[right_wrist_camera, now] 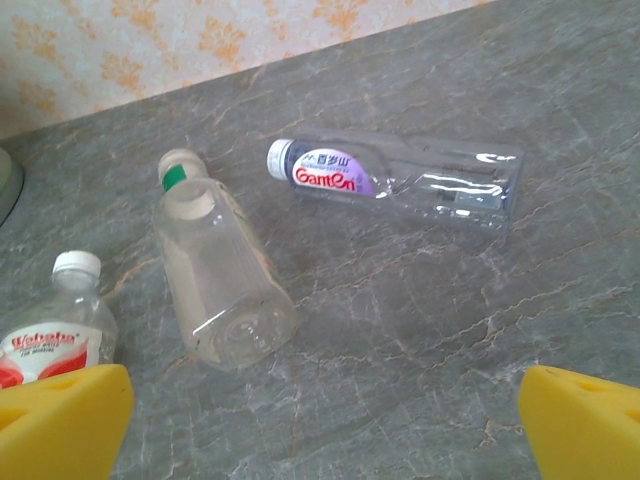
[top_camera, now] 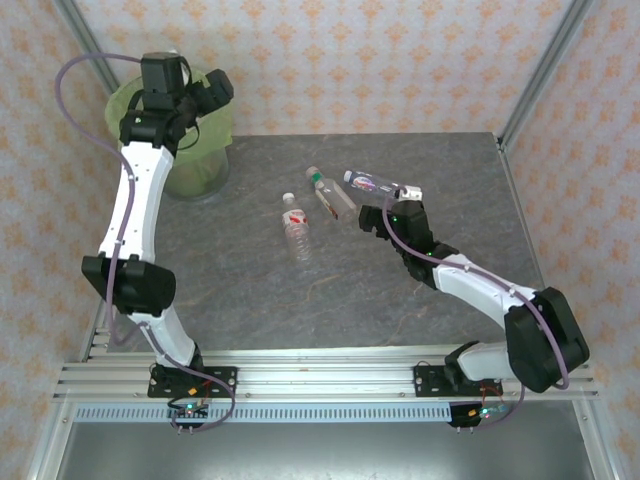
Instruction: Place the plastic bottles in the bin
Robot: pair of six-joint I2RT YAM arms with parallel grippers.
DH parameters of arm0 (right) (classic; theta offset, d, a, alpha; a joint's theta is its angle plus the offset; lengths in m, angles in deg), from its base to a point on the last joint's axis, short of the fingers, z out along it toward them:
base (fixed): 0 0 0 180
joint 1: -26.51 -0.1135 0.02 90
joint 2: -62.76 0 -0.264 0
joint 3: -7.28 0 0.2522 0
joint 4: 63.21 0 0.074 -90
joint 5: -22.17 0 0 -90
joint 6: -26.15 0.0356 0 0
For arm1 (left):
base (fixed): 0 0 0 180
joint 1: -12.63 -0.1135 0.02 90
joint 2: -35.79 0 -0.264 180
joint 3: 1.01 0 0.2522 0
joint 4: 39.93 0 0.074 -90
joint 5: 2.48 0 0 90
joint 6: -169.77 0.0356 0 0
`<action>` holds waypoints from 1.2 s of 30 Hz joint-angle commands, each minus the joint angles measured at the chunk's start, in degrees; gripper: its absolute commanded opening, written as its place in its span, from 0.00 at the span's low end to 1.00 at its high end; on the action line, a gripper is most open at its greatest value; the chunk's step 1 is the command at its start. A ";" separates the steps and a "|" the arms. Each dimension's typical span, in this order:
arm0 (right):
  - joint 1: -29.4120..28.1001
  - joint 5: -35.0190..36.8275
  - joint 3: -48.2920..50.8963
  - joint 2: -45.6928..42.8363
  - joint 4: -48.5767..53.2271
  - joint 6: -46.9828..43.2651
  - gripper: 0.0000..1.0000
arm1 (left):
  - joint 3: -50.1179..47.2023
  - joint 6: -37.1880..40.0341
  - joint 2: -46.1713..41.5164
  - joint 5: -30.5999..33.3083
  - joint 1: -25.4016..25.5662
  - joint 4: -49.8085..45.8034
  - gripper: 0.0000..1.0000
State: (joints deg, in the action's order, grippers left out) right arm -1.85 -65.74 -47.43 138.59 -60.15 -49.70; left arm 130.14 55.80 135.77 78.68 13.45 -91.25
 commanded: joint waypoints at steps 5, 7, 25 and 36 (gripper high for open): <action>1.20 -6.51 -3.81 3.67 6.99 -6.49 0.99 | -17.28 -3.63 -12.51 1.57 4.16 11.41 1.00; 2.22 -7.33 -5.74 5.12 10.05 -6.69 0.99 | -22.46 -6.24 -15.39 2.07 4.49 13.43 1.00; 17.40 -24.46 -34.41 22.67 41.96 -41.46 0.99 | -41.61 -4.25 -27.27 6.99 4.51 9.78 1.00; 21.68 -23.14 -53.11 39.06 45.93 -53.50 0.99 | -46.00 -4.33 -30.72 9.54 4.53 10.27 1.00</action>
State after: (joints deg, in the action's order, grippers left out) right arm 19.57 -88.82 -96.15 173.52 -17.76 -97.21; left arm 85.18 50.27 107.14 85.11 18.17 -81.44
